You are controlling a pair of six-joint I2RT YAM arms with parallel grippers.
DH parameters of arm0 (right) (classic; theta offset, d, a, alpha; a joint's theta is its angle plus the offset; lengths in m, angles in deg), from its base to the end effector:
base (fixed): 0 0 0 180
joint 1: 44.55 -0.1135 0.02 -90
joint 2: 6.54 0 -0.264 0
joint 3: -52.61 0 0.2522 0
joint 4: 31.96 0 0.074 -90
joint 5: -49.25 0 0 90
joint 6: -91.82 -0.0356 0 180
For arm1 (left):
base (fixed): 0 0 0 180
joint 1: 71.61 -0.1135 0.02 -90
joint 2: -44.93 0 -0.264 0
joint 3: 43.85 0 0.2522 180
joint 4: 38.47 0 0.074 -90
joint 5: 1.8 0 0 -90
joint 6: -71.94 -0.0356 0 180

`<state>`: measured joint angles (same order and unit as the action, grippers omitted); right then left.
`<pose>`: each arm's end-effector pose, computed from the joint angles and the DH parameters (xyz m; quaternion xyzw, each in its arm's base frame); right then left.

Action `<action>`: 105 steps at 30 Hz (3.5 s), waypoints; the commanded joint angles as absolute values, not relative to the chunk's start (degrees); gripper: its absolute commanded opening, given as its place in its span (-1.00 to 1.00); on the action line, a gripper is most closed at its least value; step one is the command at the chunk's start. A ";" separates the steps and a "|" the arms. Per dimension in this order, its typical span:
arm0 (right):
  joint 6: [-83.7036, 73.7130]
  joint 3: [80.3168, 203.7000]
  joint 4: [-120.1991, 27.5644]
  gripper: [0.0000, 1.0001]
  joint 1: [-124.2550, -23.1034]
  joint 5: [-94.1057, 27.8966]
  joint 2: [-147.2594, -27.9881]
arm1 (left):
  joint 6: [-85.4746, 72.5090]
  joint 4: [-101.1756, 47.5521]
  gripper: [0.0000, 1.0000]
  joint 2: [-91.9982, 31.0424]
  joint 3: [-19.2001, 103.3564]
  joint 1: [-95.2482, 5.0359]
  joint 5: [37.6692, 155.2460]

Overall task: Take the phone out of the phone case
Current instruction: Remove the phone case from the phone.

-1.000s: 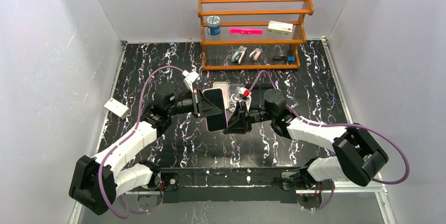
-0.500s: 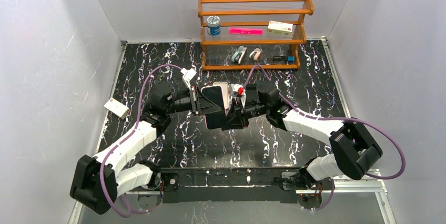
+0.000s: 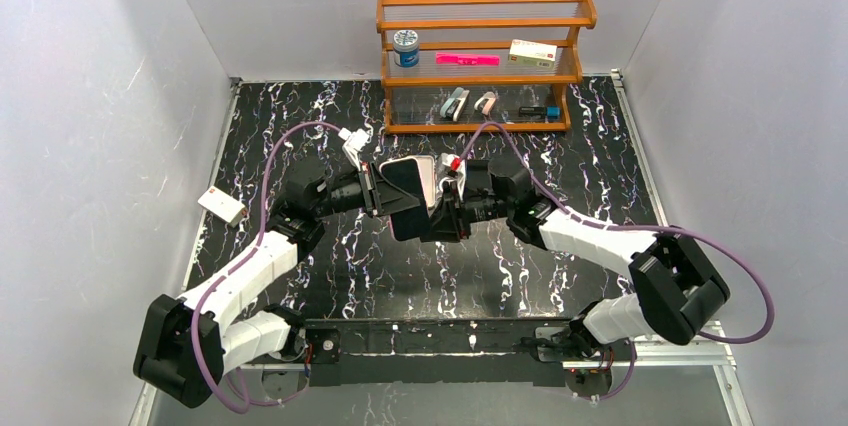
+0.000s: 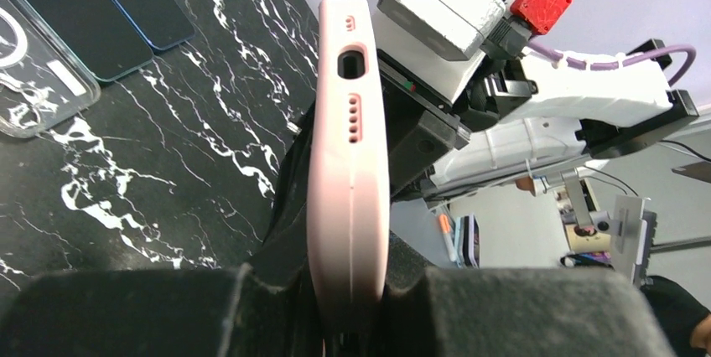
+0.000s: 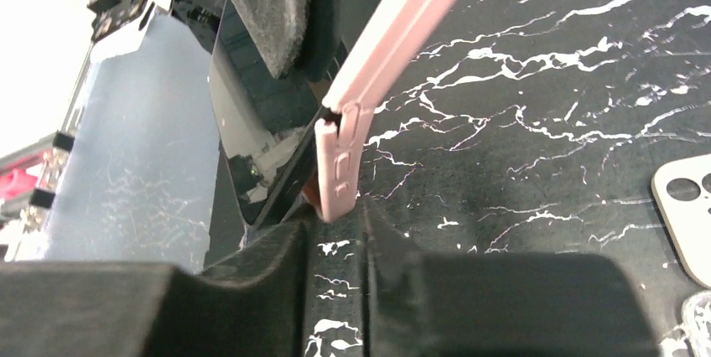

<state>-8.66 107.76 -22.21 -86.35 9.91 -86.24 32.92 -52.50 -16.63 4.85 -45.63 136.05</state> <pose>0.2020 0.2175 0.2438 -0.4446 0.6191 0.5473 0.3457 0.2024 -0.1280 0.2915 0.1443 0.6873 -0.6285 0.3345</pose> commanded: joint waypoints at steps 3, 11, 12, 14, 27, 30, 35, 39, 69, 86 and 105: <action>-17.23 103.75 -11.53 0.00 -86.74 -6.05 -80.13 | 34.25 -54.64 -1.00 -13.43 4.57 -43.80 134.24; -28.84 96.57 -9.07 0.49 -86.82 -6.53 -72.86 | 31.95 -50.51 -1.00 -10.89 5.78 -44.71 122.57; -31.61 95.69 -6.74 0.50 -86.83 -5.87 -72.43 | 32.56 -51.38 -1.00 -10.94 5.40 -44.71 122.38; -36.11 94.24 -2.58 0.50 -86.86 -5.55 -71.55 | 33.86 -53.16 -1.00 -10.90 4.29 -44.71 121.88; -49.28 92.30 8.33 0.33 -87.22 -7.09 -72.34 | 37.16 -57.73 -1.00 -10.87 1.86 -44.71 122.06; -50.51 92.31 10.60 0.30 -87.23 -6.85 -73.63 | 38.46 -59.24 -1.00 -10.88 1.47 -44.71 122.65; -51.79 92.24 13.33 0.28 -87.34 -6.50 -75.28 | 40.12 -61.73 -1.00 -11.11 0.87 -44.71 123.86; -51.80 92.22 13.69 0.27 -87.28 -6.98 -75.94 | 41.81 -63.99 -1.00 -11.41 0.39 -44.71 124.69; -52.35 89.49 11.78 0.25 -87.29 -12.07 -72.94 | 42.92 -65.34 -1.00 -10.00 -0.08 -44.71 123.14; -52.38 88.75 10.36 0.24 -87.31 -14.69 -71.30 | 42.67 -65.40 -1.00 -9.74 -0.25 -44.71 122.40; -53.74 88.32 11.35 0.24 -87.28 -14.06 -69.39 | 42.19 -65.40 -1.00 -9.95 -0.99 -44.71 121.61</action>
<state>-53.58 88.22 8.41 -87.36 -14.68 -71.62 42.60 -61.44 -11.54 -1.56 -44.84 121.43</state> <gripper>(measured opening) 0.620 0.123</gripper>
